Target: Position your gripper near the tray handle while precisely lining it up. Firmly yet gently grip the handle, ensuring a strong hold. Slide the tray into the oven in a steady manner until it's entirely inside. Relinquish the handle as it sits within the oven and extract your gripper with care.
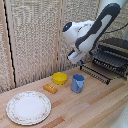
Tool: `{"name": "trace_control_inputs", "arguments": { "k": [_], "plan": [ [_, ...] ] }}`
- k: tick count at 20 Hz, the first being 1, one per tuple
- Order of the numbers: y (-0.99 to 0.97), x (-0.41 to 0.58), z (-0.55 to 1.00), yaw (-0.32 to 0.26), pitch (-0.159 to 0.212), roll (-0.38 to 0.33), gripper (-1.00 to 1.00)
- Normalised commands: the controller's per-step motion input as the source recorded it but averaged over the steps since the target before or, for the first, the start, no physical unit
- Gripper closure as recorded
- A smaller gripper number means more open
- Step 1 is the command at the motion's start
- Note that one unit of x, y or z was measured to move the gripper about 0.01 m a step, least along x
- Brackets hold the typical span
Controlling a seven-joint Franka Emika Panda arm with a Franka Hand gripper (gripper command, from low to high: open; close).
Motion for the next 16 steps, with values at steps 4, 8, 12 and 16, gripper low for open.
{"name": "trace_control_inputs", "arguments": {
  "k": [4,8,12,16],
  "plan": [
    [-0.48,-0.019,-0.08,0.086,0.000,-0.303,-1.00],
    [-0.53,0.009,-0.11,0.005,-0.003,-0.265,-1.00],
    [-0.52,0.061,-0.06,-0.009,-0.021,-0.142,-1.00],
    [-0.50,0.128,0.00,-0.005,-0.002,-0.048,-1.00]
  ]
}}
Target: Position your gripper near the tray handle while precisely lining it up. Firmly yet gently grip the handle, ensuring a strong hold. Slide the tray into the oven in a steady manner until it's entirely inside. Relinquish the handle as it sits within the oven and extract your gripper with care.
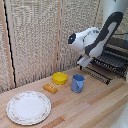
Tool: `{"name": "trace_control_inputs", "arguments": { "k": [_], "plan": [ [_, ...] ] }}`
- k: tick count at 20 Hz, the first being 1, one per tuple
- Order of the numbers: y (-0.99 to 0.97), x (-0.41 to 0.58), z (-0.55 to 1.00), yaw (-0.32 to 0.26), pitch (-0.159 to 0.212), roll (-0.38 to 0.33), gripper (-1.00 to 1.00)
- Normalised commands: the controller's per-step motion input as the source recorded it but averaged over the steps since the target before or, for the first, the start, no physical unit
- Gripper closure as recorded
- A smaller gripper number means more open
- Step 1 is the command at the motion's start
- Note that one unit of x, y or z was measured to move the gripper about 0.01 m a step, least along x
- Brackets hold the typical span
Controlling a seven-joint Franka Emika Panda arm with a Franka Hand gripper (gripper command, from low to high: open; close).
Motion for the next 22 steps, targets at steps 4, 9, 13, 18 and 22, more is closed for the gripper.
{"name": "trace_control_inputs", "arguments": {
  "k": [4,9,13,18,22],
  "plan": [
    [-0.46,0.204,0.00,0.013,0.022,-0.001,-1.00],
    [-0.47,0.307,-0.01,0.023,0.025,0.001,-1.00],
    [-0.46,0.276,-0.04,0.022,0.031,-0.017,-1.00],
    [-0.34,0.281,-0.10,0.050,0.072,-0.008,-1.00],
    [-0.22,0.281,-0.12,0.050,0.104,0.000,-1.00]
  ]
}}
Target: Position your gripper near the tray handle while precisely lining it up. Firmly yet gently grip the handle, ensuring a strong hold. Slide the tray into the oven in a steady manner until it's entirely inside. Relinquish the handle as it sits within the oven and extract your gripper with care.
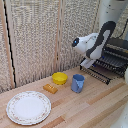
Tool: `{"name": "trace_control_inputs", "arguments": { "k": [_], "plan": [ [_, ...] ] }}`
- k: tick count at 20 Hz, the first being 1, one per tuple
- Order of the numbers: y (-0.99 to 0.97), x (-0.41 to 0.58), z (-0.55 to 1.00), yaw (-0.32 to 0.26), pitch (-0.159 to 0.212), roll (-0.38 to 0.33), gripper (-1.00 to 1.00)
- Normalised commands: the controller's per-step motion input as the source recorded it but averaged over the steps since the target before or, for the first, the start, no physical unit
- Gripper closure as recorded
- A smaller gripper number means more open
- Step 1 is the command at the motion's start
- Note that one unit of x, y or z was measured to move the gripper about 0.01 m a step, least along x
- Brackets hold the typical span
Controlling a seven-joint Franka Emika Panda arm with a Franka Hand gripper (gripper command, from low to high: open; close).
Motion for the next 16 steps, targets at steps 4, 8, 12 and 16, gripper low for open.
{"name": "trace_control_inputs", "arguments": {
  "k": [4,8,12,16],
  "plan": [
    [-0.25,0.237,-0.09,0.051,0.102,0.000,1.00],
    [-0.19,0.157,-0.06,0.040,0.066,0.000,1.00],
    [-0.16,0.076,-0.03,0.028,0.043,0.000,1.00],
    [-0.13,0.003,0.00,0.005,0.018,-0.010,1.00]
  ]
}}
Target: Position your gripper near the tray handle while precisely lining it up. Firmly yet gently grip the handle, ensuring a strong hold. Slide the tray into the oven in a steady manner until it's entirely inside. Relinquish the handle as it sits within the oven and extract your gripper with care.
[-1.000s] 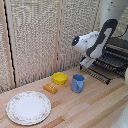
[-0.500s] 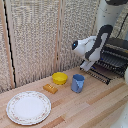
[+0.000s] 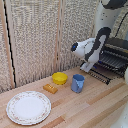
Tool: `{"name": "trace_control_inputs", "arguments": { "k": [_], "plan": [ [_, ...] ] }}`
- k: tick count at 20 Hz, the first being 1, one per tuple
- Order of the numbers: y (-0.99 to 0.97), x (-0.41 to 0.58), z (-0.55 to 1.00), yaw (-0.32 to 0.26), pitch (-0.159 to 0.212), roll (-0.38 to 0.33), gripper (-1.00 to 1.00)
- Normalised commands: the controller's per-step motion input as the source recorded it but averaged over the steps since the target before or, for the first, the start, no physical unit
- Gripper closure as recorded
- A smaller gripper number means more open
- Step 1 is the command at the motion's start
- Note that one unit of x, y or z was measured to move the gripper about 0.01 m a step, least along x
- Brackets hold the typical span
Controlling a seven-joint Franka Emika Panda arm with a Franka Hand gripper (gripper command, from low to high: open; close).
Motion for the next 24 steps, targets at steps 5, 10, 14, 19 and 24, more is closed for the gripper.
{"name": "trace_control_inputs", "arguments": {
  "k": [5,10,14,19,24],
  "plan": [
    [-0.17,0.000,0.04,0.000,0.000,0.000,1.00],
    [-0.30,-0.033,0.21,0.001,0.000,-0.032,1.00],
    [-0.41,-0.124,0.36,0.001,0.000,-0.077,1.00],
    [-0.68,-0.213,0.50,0.000,-0.013,-0.022,1.00],
    [-0.95,-0.223,0.46,0.014,-0.004,0.029,1.00]
  ]
}}
